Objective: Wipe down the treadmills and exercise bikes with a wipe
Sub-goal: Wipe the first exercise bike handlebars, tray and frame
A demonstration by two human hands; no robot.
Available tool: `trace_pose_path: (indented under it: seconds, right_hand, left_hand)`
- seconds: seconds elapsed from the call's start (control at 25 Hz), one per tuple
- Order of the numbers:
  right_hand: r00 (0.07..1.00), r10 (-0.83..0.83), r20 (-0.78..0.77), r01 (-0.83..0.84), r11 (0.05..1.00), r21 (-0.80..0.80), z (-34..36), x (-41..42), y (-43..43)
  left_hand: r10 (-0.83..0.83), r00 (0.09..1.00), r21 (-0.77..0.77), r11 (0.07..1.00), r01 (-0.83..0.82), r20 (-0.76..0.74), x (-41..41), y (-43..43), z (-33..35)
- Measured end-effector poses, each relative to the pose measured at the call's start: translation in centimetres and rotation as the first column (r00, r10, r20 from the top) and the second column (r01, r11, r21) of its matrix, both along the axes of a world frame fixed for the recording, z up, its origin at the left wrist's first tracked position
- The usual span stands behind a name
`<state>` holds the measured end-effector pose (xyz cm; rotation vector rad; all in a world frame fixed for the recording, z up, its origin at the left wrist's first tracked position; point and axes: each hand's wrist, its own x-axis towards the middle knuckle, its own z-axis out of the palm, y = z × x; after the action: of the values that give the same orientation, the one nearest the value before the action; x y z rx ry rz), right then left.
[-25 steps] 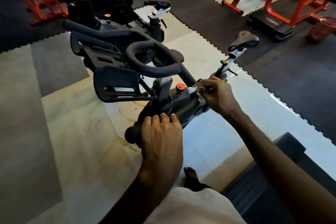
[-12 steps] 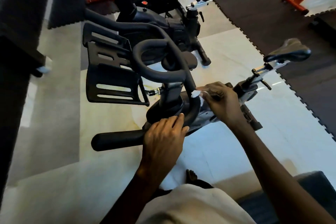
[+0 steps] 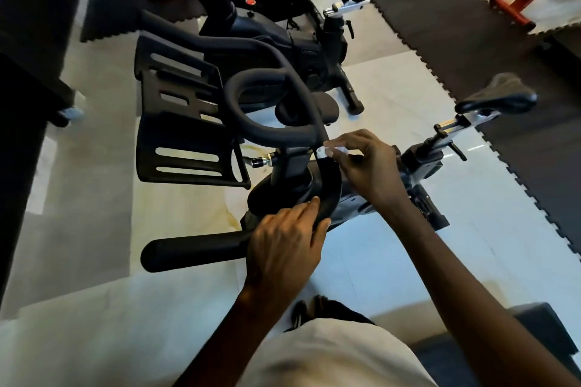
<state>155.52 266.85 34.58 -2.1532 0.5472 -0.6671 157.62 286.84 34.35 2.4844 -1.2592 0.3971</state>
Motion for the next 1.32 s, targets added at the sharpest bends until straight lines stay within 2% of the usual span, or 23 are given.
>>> trace_pose_path:
  seconds: [0.16,0.32,0.4,0.64,0.84,1.04,1.16,1.32]
  right_hand:
    - [0.986,0.163,-0.048,-0.164,0.986,-0.023,-0.3,-3.0,-0.5]
    - [0.994,0.111,-0.013,-0.110,0.992,0.060,-0.2,0.5,-1.8]
    - [0.989,0.147,0.001,-0.146,0.987,0.068,-0.2,1.7,-2.7]
    - [0.882,0.471,-0.018,-0.470,0.882,0.012,-0.6,0.7,-6.6]
    - [0.852,0.520,0.061,-0.523,0.852,0.041,-1.5,3.3,-7.8]
    - [0.732,0.681,0.030,-0.681,0.732,-0.011,-1.0,3.4,-9.1]
    - [0.724,0.689,0.019,-0.685,0.722,-0.095,0.8,6.3,-8.7]
    - [0.687,0.725,-0.049,-0.722,0.674,-0.155,1.5,6.3,-8.8]
  left_hand:
    - [0.034,0.999,-0.012,0.999,-0.033,0.002,-0.3,-0.4,-0.4]
    - [0.071,0.997,-0.051,0.996,-0.071,-0.010,-1.0,-1.5,-0.9]
    - [0.119,0.993,-0.061,0.991,-0.118,0.009,-1.5,-2.3,-1.0]
    - [0.301,0.953,-0.070,0.952,-0.299,0.023,-3.1,-5.3,-2.2]
    - [0.502,0.865,-0.138,0.858,-0.495,0.014,-4.2,-8.1,-2.7]
    - [0.690,0.723,-0.184,0.705,-0.685,-0.047,-5.3,-11.8,-3.5]
    - [0.753,0.652,-0.206,0.627,-0.752,-0.088,-5.1,-13.1,-3.6]
    - [0.780,0.619,-0.227,0.589,-0.776,-0.091,-5.0,-13.6,-4.0]
